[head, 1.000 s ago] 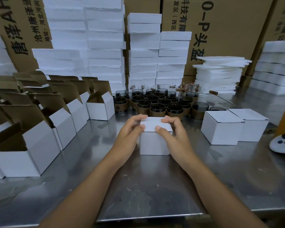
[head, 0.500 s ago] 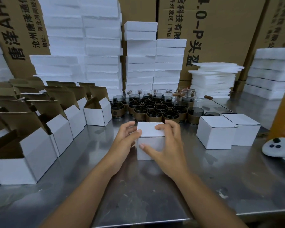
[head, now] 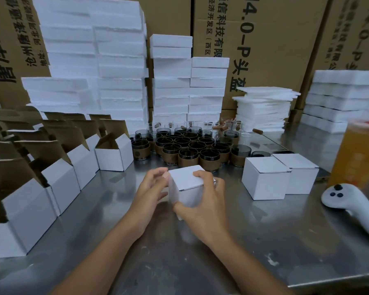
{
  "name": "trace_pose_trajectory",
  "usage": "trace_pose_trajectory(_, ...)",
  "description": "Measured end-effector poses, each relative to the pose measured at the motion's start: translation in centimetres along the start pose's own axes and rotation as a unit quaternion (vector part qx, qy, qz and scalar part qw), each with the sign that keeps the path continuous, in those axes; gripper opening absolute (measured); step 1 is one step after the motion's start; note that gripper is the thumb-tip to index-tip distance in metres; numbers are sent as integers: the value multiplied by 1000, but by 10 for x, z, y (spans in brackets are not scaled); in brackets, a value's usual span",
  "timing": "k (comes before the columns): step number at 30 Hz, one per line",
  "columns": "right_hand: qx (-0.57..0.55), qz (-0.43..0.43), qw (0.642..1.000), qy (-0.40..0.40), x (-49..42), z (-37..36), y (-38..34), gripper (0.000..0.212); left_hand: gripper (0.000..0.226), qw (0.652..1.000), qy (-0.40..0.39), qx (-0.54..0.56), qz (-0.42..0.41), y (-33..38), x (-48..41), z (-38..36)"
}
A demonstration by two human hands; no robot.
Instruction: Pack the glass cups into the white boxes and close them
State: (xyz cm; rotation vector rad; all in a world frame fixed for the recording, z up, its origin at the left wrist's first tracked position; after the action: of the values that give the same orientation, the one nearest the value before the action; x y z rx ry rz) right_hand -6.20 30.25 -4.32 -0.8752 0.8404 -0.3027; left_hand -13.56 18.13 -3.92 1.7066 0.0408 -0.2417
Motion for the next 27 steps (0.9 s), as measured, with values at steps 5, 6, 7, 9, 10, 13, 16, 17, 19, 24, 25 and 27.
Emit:
trace_pose_trajectory(5, -53, 39, 998, -17, -19, 26, -6, 64, 23, 999, 40, 15, 13, -1, -3, -1)
trace_pose_trajectory(6, -52, 46, 997, -14, -28, 33, -11, 63, 23, 999, 48, 12, 14, -2, -4, 0)
trace_pose_trajectory(7, -51, 49, 997, -7, -41, 42, -16, 60, 20, 998, 56, 8, 16, -3, -4, 0)
trace_pose_trajectory(9, -65, 41, 997, 20, -74, 59, -26, 60, 13, 997, 68, 4, 25, -5, -6, 0)
trace_pose_trajectory(10, -75, 34, 996, 35, -93, 68, -29, 61, 12, 997, 70, 1, 30, -7, -8, 0)
trace_pose_trajectory(13, -86, 6, 994, 75, -154, 90, -32, 61, 11, 998, 56, -24, 32, -10, -17, -4)
trace_pose_trajectory(16, -60, -15, 990, 126, -210, 103, -16, 59, 13, 998, 39, -42, 27, -13, -30, -14)
trace_pose_trajectory(17, -42, -22, 989, 143, -227, 105, -7, 60, 13, 998, 34, -42, 26, -14, -34, -17)
trace_pose_trajectory(19, -9, -46, 985, 165, -258, 106, 15, 66, 13, 999, 24, -33, 25, -17, -41, -20)
trace_pose_trajectory(24, 106, -112, 975, 162, -308, 92, 75, 78, 8, 999, 14, -22, 37, -29, -52, -20)
trace_pose_trajectory(25, 138, -124, 971, 153, -314, 88, 87, 80, 8, 999, 17, -19, 38, -31, -52, -20)
trace_pose_trajectory(27, 226, -139, 956, 127, -322, 80, 109, 83, 10, 999, 28, -21, 35, -32, -52, -24)
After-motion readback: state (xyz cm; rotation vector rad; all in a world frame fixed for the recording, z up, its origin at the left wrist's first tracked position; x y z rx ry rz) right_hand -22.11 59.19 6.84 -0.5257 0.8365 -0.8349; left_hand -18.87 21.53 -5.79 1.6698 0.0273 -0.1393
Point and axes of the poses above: each hand's wrist, its own x-axis away from the middle knuckle, its own z-axis out of the back of the hand, y = z × x, the point moved 2 cm from there along -x, towards the middle knuckle, and after that the axes turned 13 degrees about y, right-handed, at the moved point
